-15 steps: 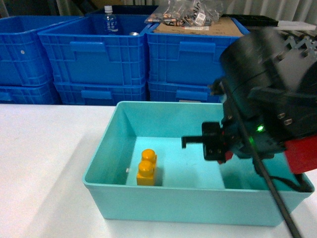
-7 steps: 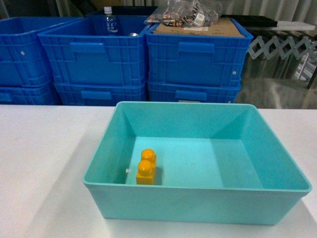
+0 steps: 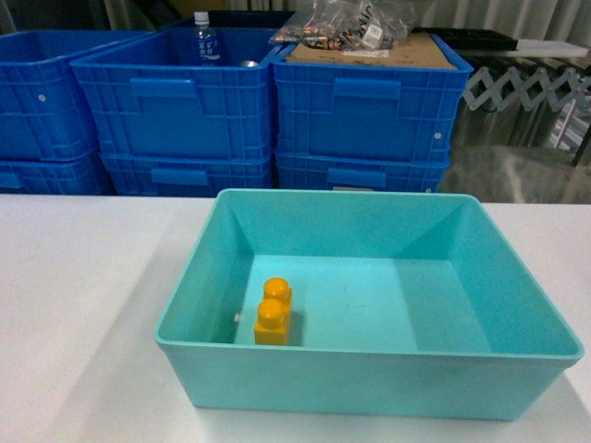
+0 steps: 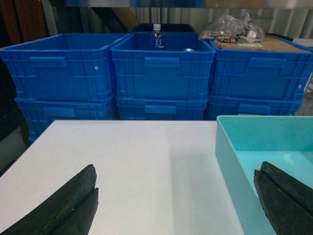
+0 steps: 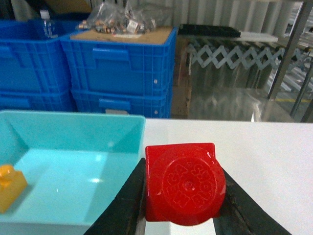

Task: Pick red block from blue box to shelf

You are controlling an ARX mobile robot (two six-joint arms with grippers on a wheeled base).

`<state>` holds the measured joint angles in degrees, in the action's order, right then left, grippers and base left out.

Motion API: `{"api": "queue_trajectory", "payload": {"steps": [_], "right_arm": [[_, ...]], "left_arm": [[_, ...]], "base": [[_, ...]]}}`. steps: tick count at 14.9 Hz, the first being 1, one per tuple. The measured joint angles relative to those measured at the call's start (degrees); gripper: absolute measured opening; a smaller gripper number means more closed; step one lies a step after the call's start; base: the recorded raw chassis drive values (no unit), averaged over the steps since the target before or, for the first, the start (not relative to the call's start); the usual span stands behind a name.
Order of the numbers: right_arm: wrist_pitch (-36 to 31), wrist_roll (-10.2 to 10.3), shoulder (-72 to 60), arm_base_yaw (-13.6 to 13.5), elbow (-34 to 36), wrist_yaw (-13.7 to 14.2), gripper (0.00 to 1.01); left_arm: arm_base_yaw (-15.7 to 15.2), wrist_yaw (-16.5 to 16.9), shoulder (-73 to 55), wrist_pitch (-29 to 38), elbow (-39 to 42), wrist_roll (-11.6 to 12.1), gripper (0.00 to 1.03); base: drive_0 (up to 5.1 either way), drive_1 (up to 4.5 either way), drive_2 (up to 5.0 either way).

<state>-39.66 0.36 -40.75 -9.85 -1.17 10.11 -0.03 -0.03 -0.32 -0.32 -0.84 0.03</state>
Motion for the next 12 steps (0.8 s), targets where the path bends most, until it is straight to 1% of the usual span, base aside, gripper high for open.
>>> {"api": "queue_trajectory", "payload": {"steps": [1, 2, 3, 4, 5, 6, 7, 12], "right_arm": [[3.32, -0.02, 1.92, 1.09, 0.39, -1.07, 0.28], [5.14, -0.02, 5.16, 2.19, 0.42, -2.32, 0.28], [7.34, -0.02, 8.00, 3.04, 0.42, -2.99, 0.28], [9.88, -0.02, 10.69, 4.28, 0.42, -4.46, 0.28], [12.44, -0.07, 12.94, 8.15, 0.46, -8.96, 0.28], [14.32, -0.04, 15.02, 10.29, 0.44, -9.27, 0.28], [17.18, -0.04, 18.53, 9.97, 0.46, -10.03, 0.28], [24.72, -0.04, 25.81, 9.86, 0.46, -10.03, 0.28]], "left_arm": [[0.00, -0.02, 0.00, 0.00, 0.00, 0.00, 0.98], [0.00, 0.00, 0.00, 0.00, 0.00, 0.00, 0.98], [0.00, -0.02, 0.00, 0.02, 0.00, 0.00, 0.98], [0.02, -0.02, 0.00, 0.02, 0.00, 0.00, 0.98], [0.02, 0.00, 0.00, 0.02, 0.00, 0.00, 0.98], [0.02, -0.02, 0.00, 0.02, 0.00, 0.00, 0.98], [0.02, -0.02, 0.00, 0.09, 0.00, 0.00, 0.98], [0.02, -0.02, 0.00, 0.07, 0.00, 0.00, 0.98]], "base": [[0.0, 0.00, 0.0], [0.0, 0.00, 0.0], [0.0, 0.00, 0.0], [0.0, 0.00, 0.0], [0.0, 0.00, 0.0], [0.0, 0.00, 0.0], [0.0, 0.00, 0.0], [0.0, 0.00, 0.0]]}}
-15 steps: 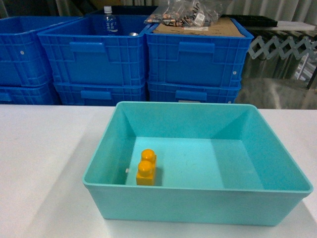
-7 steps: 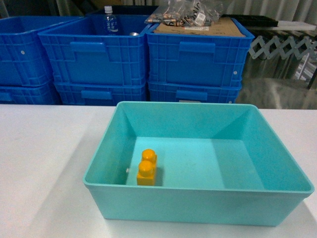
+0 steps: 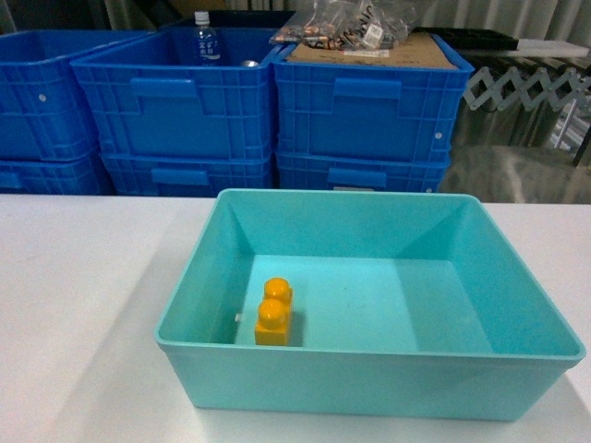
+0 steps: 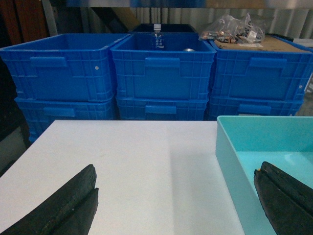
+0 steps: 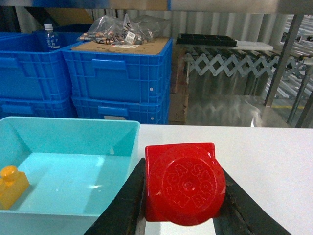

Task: Pick red block from blue box to shelf

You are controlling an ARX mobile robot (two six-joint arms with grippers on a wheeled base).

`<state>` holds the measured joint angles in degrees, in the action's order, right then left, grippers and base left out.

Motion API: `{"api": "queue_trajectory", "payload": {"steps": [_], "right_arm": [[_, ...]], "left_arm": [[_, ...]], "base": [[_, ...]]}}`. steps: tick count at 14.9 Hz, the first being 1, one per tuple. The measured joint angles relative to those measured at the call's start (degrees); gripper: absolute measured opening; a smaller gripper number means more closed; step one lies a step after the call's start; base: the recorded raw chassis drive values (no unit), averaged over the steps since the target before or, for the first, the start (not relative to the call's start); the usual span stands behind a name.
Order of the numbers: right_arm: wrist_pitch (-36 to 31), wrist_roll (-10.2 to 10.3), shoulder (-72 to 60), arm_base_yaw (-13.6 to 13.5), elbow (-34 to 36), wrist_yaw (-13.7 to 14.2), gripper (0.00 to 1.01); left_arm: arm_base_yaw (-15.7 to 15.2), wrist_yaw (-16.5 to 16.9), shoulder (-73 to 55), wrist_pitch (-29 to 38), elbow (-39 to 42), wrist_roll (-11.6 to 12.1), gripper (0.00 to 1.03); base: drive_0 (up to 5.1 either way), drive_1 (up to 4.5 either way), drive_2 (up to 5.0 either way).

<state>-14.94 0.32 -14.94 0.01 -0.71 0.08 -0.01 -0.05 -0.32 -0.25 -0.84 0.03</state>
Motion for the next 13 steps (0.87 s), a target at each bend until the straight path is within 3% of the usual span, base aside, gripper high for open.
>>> {"api": "queue_trajectory", "payload": {"steps": [5, 7, 13], "right_arm": [[5.11, 0.00, 5.11, 0.00, 0.00, 0.00, 0.28], [15.21, 0.00, 14.16, 0.00, -0.04, -0.09, 0.28], [15.26, -0.02, 14.69, 0.00, -0.04, -0.11, 0.28]], "left_arm": [[-0.02, 0.00, 0.00, 0.02, 0.00, 0.00, 0.98], [0.00, -0.04, 0.00, 0.00, 0.00, 0.00, 0.98], [0.00, 0.02, 0.00, 0.02, 0.00, 0.00, 0.98]], "base": [[0.0, 0.00, 0.0], [0.0, 0.00, 0.0], [0.0, 0.00, 0.0]]}}
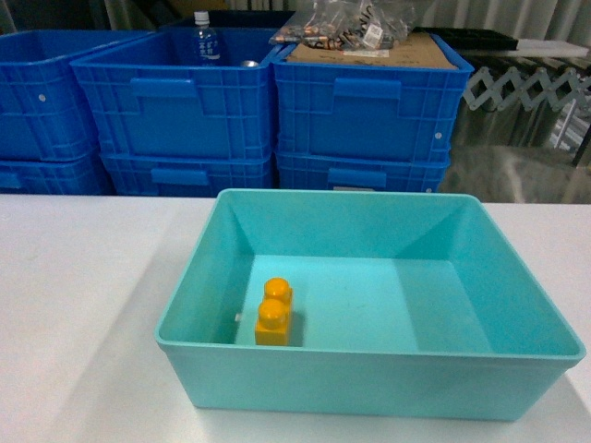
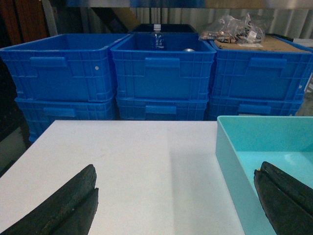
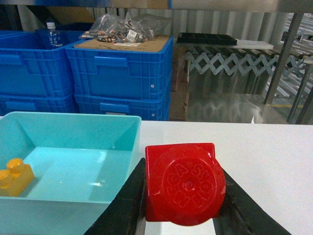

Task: Pick red block from blue box to shelf

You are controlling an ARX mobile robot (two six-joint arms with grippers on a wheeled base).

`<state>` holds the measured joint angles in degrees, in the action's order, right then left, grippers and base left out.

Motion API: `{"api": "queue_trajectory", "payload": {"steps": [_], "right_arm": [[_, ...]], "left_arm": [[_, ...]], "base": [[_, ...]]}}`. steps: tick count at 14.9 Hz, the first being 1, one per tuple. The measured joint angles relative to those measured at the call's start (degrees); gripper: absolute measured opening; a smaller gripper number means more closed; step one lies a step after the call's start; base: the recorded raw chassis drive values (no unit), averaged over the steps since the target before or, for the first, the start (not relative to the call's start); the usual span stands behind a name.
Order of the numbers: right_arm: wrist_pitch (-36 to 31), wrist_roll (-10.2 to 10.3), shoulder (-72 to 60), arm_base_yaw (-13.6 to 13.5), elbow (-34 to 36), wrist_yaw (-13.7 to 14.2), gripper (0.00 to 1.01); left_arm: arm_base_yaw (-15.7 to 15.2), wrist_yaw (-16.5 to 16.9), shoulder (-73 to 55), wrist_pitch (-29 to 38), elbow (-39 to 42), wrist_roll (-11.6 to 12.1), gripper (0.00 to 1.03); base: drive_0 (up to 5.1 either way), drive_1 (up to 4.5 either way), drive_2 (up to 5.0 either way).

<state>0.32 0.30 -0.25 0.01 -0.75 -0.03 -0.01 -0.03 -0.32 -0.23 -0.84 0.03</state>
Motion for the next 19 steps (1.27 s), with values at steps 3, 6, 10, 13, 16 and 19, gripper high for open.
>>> {"api": "queue_trajectory", "payload": {"steps": [3, 6, 10, 13, 16, 19], "right_arm": [[-0.02, 0.00, 0.00, 0.00, 0.00, 0.00, 0.28], [-0.02, 0.02, 0.00, 0.00, 0.00, 0.00, 0.28], [-0.02, 0.02, 0.00, 0.00, 0.00, 0.00, 0.28], [-0.07, 0.02, 0.00, 0.00, 0.00, 0.00, 0.28], [-0.04, 0.02, 0.00, 0.00, 0.00, 0.00, 0.28], [-0.02, 0.02, 0.00, 0.00, 0.00, 0.00, 0.28]], "left_arm": [[0.00, 0.00, 0.00, 0.00, 0.00, 0.00, 0.98], [0.00, 0.00, 0.00, 0.00, 0.00, 0.00, 0.98], [0.00, 0.00, 0.00, 0.00, 0.00, 0.00, 0.98], [-0.04, -0.11, 0.00, 0.00, 0.00, 0.00, 0.98], [-0.02, 0.00, 0.00, 0.00, 0.00, 0.00, 0.98], [-0.02, -0.02, 0.00, -0.02, 0.00, 0.00, 0.98]], "base": [[0.0, 0.00, 0.0], [0.0, 0.00, 0.0], [0.0, 0.00, 0.0], [-1.4, -1.37, -1.4], [-1.8, -1.77, -1.8], [-1.5, -1.53, -1.5]]}}
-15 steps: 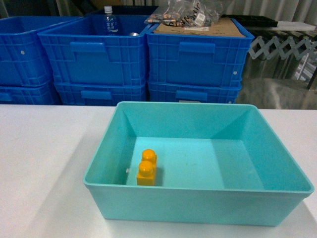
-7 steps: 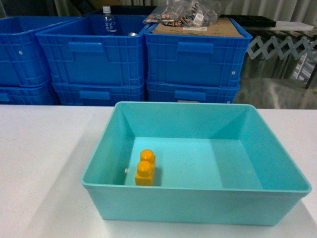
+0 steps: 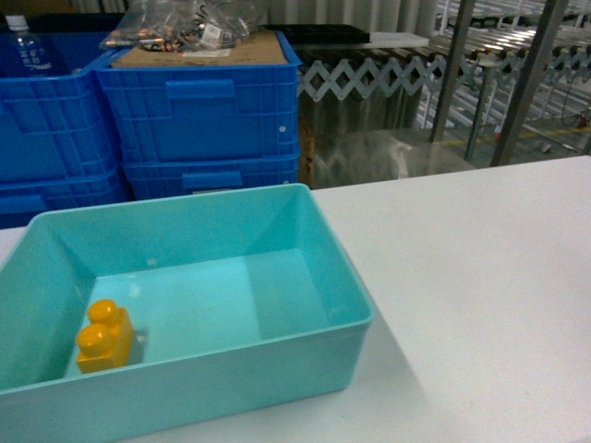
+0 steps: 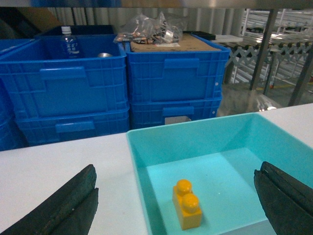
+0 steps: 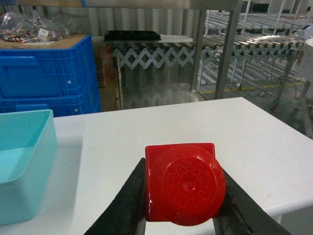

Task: Pick red block from blue box to shelf

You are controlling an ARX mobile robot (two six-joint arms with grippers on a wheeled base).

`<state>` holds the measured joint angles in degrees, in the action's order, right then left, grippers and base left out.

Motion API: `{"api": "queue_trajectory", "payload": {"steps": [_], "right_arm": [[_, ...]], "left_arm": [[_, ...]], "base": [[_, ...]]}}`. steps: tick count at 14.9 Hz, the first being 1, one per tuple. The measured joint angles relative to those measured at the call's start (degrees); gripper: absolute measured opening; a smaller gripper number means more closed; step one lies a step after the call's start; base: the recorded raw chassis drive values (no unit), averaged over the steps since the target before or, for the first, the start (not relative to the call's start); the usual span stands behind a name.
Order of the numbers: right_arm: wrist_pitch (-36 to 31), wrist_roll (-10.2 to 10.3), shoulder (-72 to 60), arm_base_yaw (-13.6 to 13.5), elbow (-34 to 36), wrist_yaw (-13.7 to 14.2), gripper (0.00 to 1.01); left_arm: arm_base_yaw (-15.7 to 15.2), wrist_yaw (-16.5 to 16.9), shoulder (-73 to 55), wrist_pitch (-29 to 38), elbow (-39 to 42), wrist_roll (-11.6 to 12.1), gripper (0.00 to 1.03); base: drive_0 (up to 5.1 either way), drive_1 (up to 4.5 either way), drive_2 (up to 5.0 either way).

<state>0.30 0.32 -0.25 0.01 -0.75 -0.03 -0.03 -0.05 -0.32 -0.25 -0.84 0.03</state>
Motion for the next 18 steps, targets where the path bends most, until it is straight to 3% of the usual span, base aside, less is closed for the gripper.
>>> {"api": "queue_trajectory", "payload": {"steps": [18], "right_arm": [[0.00, 0.00, 0.00, 0.00, 0.00, 0.00, 0.28]], "left_arm": [[0.00, 0.00, 0.00, 0.02, 0.00, 0.00, 0.98]], "base": [[-1.6, -1.56, -1.6]]}}
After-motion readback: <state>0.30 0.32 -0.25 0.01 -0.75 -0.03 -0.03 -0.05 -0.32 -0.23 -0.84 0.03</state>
